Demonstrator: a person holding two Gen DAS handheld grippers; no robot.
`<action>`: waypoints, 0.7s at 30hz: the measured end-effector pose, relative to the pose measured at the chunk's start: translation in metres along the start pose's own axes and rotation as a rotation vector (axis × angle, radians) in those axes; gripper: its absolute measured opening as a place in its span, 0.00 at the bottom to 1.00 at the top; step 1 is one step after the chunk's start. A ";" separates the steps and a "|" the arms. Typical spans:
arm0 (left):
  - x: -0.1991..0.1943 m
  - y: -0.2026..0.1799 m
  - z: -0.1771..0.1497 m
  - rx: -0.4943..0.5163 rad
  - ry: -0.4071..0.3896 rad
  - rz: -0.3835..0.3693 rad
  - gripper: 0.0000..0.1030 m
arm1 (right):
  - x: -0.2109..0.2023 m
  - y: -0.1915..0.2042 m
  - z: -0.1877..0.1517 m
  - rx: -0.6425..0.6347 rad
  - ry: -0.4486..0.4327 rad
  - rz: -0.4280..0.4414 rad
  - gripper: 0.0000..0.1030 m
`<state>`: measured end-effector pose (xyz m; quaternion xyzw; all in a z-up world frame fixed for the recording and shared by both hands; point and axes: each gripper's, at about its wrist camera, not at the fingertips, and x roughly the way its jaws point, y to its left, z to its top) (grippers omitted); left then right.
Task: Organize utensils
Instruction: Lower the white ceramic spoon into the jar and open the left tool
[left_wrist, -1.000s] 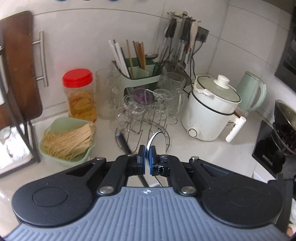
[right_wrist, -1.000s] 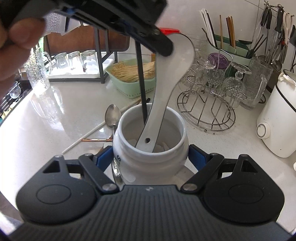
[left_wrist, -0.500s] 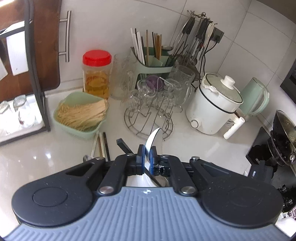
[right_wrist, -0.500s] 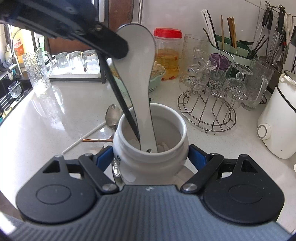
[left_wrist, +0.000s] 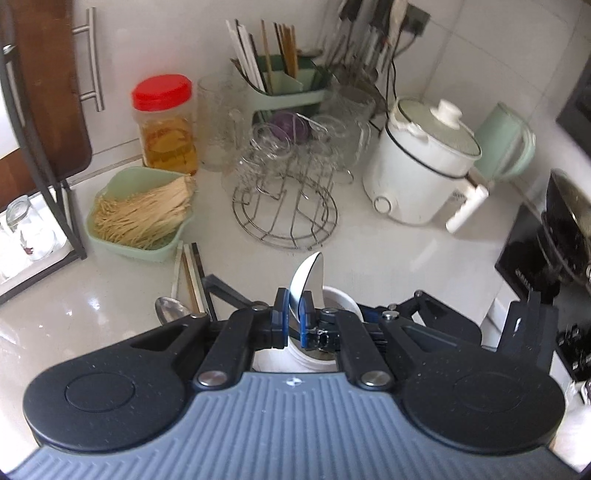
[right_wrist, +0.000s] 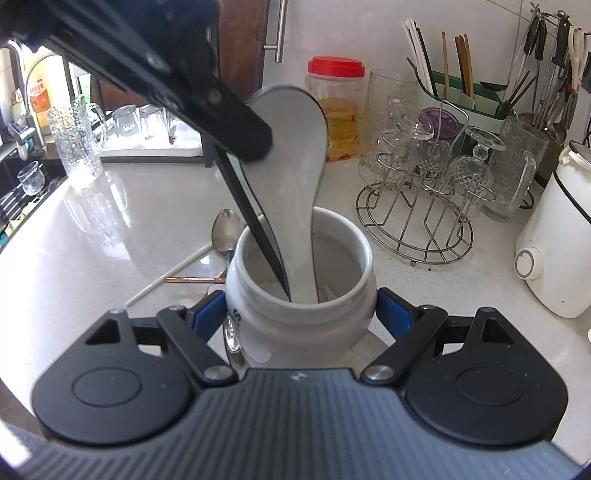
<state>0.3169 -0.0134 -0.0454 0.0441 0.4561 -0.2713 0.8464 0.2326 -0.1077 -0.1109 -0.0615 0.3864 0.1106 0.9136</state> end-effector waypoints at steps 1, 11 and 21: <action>0.003 -0.001 0.001 0.008 0.011 0.000 0.05 | 0.000 0.000 0.000 -0.001 0.000 0.001 0.87; 0.026 -0.004 0.008 0.036 0.090 -0.008 0.06 | 0.001 -0.001 0.001 -0.007 -0.003 0.008 0.87; 0.040 -0.005 0.007 0.010 0.137 -0.028 0.07 | 0.001 -0.001 0.001 -0.011 -0.001 0.011 0.87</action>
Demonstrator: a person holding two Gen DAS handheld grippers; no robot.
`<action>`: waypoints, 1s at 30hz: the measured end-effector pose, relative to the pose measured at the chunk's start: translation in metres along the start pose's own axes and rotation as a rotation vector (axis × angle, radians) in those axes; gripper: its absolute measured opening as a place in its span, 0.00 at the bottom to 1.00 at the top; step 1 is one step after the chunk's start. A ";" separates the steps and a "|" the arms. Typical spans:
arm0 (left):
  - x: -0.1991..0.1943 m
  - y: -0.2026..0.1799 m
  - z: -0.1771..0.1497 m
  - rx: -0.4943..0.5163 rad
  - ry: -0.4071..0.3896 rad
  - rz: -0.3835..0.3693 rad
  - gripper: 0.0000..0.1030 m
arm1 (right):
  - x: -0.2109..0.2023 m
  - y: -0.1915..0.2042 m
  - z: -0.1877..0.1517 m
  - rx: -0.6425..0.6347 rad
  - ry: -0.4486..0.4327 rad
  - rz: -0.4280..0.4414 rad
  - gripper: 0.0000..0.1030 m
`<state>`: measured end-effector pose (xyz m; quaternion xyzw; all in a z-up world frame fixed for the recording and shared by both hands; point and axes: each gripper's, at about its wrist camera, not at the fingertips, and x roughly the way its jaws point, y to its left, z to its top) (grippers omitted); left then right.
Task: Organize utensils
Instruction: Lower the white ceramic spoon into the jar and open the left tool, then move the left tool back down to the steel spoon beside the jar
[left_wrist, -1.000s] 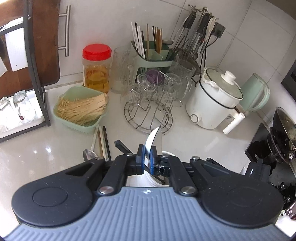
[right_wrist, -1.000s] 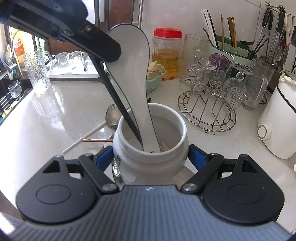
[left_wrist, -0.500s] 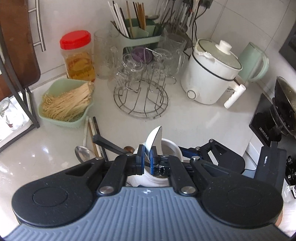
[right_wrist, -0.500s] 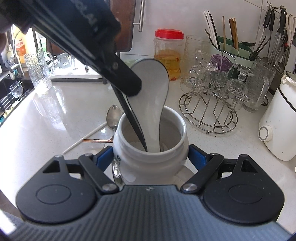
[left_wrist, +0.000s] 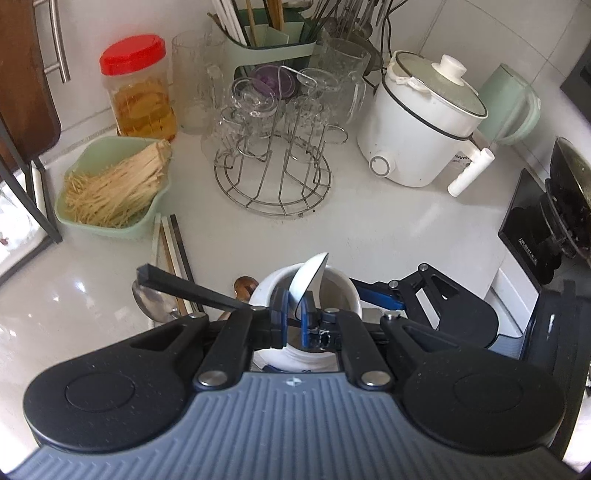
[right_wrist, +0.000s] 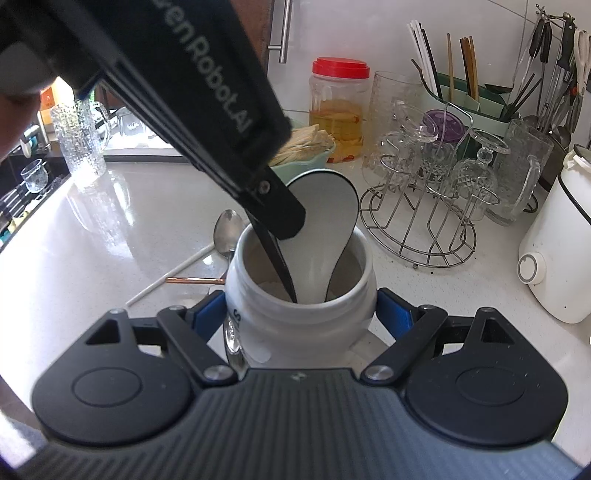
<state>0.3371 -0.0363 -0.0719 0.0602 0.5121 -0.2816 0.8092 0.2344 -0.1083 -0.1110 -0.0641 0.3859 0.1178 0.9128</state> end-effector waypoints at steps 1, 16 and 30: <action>0.001 0.001 0.001 -0.010 0.004 -0.007 0.07 | 0.000 0.000 0.000 0.001 0.000 0.000 0.87; -0.017 0.011 -0.002 -0.128 -0.036 -0.055 0.25 | 0.000 0.000 0.000 -0.008 0.000 0.003 0.87; -0.076 0.028 -0.038 -0.230 -0.202 0.016 0.25 | 0.001 0.000 0.002 0.003 0.007 -0.004 0.87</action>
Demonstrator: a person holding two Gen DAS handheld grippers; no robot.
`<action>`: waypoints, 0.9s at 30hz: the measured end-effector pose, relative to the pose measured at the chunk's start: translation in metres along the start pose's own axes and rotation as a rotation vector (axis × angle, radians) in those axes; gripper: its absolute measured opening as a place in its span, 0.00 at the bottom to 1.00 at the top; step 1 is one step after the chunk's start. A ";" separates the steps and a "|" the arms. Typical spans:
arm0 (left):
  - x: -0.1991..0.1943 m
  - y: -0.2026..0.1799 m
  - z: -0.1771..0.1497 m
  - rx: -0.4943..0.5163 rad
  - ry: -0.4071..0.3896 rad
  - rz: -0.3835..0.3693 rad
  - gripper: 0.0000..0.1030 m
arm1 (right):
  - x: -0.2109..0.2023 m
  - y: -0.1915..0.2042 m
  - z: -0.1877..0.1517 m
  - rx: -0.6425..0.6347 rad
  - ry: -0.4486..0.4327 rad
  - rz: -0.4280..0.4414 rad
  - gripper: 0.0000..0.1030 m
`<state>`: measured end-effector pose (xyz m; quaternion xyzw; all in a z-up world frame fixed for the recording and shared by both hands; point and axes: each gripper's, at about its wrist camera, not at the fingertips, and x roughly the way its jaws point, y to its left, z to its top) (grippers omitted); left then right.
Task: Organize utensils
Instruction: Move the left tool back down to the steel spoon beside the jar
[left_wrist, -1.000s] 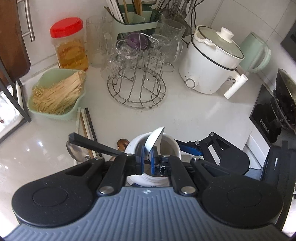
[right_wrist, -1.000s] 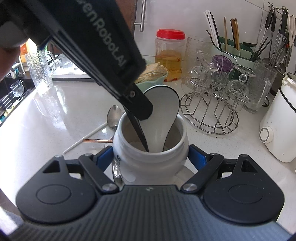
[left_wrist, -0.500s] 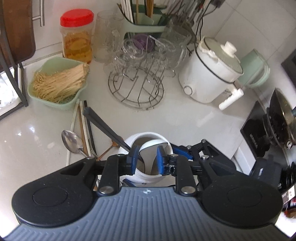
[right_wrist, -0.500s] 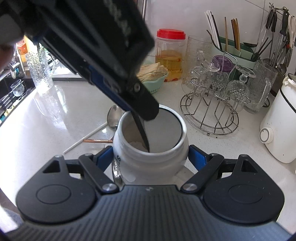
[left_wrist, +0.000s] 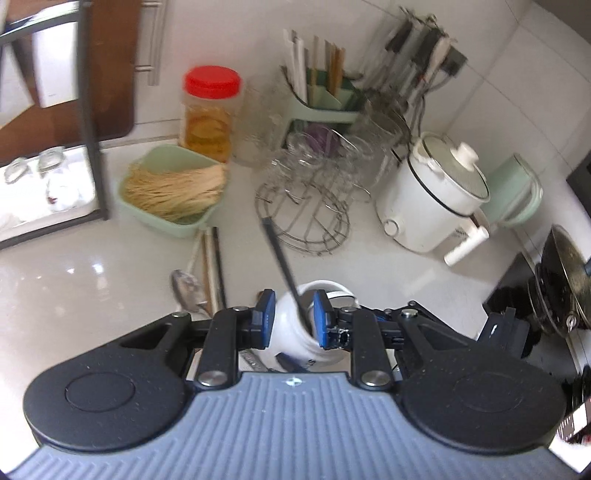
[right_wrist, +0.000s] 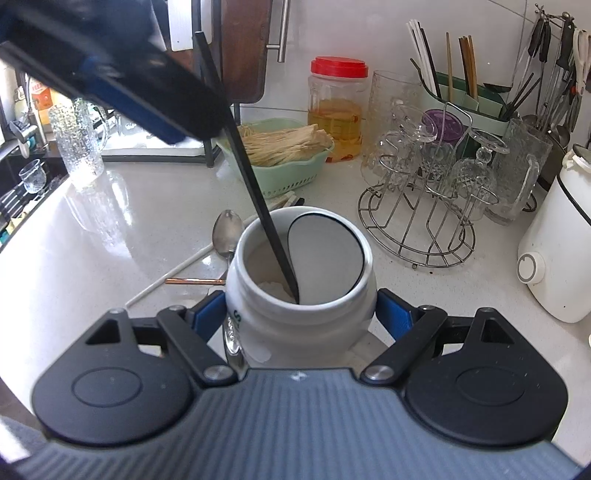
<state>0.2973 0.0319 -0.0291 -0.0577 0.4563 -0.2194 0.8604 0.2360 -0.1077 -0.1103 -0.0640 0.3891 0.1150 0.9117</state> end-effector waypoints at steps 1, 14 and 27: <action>-0.004 0.004 -0.003 -0.014 -0.011 0.004 0.25 | 0.000 0.000 0.001 0.002 0.006 0.000 0.87; 0.007 0.074 -0.056 -0.237 -0.009 0.096 0.25 | 0.002 -0.002 0.005 -0.004 0.031 0.001 0.87; 0.082 0.120 -0.054 -0.326 -0.035 0.115 0.25 | 0.002 -0.017 0.005 0.002 0.042 -0.003 0.86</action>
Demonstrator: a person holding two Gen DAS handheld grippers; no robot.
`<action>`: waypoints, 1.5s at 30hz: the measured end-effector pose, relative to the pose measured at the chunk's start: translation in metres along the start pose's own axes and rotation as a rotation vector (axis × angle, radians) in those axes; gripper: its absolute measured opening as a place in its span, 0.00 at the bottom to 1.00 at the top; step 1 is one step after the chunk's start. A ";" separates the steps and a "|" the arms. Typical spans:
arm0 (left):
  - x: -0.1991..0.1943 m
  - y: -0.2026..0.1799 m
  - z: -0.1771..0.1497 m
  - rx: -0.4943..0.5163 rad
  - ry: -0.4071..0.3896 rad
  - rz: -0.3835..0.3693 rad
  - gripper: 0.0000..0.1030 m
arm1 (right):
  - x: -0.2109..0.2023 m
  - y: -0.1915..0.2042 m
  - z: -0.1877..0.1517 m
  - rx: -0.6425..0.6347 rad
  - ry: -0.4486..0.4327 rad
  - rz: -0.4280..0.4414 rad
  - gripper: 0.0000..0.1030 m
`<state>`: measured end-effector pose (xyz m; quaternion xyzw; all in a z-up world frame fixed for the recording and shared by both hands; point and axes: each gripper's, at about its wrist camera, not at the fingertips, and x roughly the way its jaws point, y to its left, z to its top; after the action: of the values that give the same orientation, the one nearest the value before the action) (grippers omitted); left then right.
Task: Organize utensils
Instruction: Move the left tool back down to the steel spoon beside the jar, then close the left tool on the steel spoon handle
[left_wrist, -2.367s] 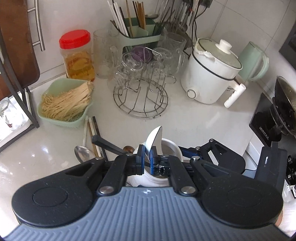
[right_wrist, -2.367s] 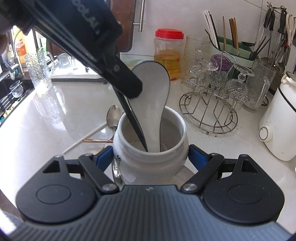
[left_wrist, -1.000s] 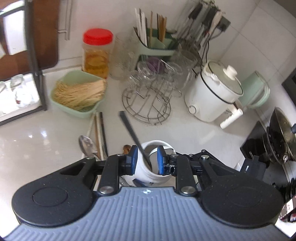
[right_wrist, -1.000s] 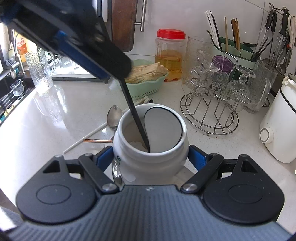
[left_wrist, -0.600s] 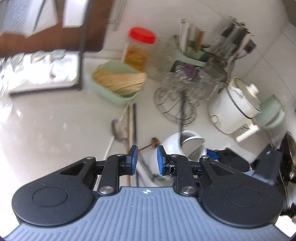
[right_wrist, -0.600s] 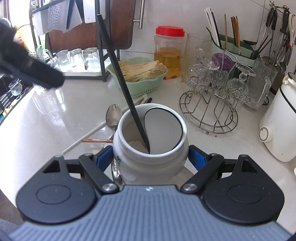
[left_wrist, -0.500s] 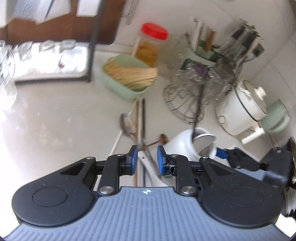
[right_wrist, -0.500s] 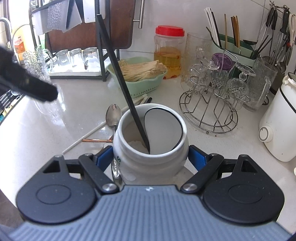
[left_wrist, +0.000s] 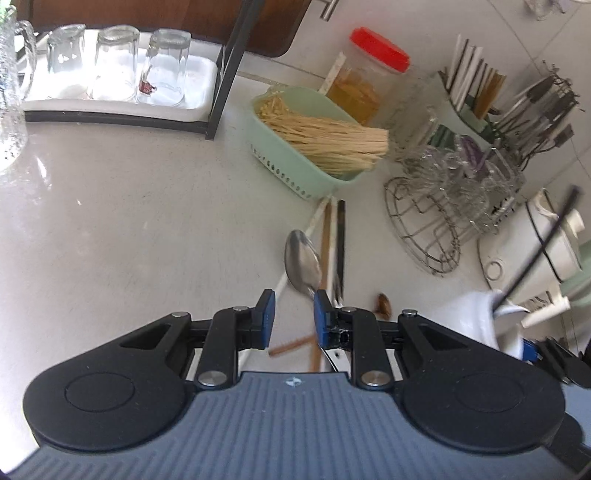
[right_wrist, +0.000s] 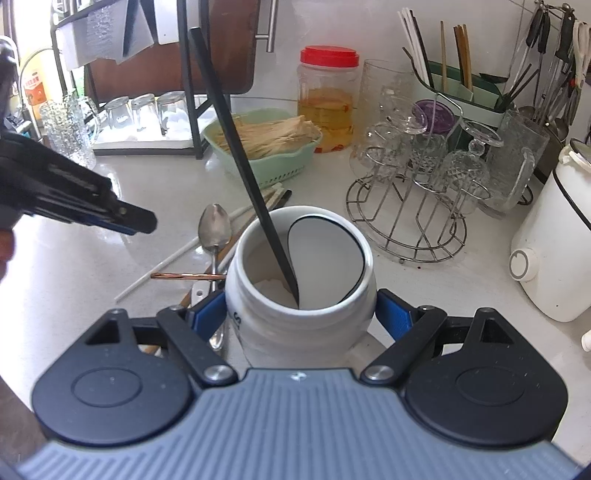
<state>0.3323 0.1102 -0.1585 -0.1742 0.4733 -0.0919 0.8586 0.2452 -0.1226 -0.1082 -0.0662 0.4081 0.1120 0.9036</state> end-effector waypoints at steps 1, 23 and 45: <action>0.006 0.001 0.002 -0.001 -0.002 0.000 0.25 | 0.000 0.000 0.000 -0.002 -0.001 0.001 0.87; 0.080 0.000 0.025 0.044 -0.027 -0.021 0.25 | -0.004 -0.001 -0.009 0.010 -0.056 0.009 0.86; 0.054 -0.019 0.028 0.104 -0.037 -0.006 0.00 | -0.002 0.005 -0.008 0.048 -0.054 -0.035 0.87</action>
<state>0.3855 0.0814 -0.1799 -0.1323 0.4513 -0.1157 0.8749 0.2370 -0.1193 -0.1119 -0.0484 0.3851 0.0879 0.9174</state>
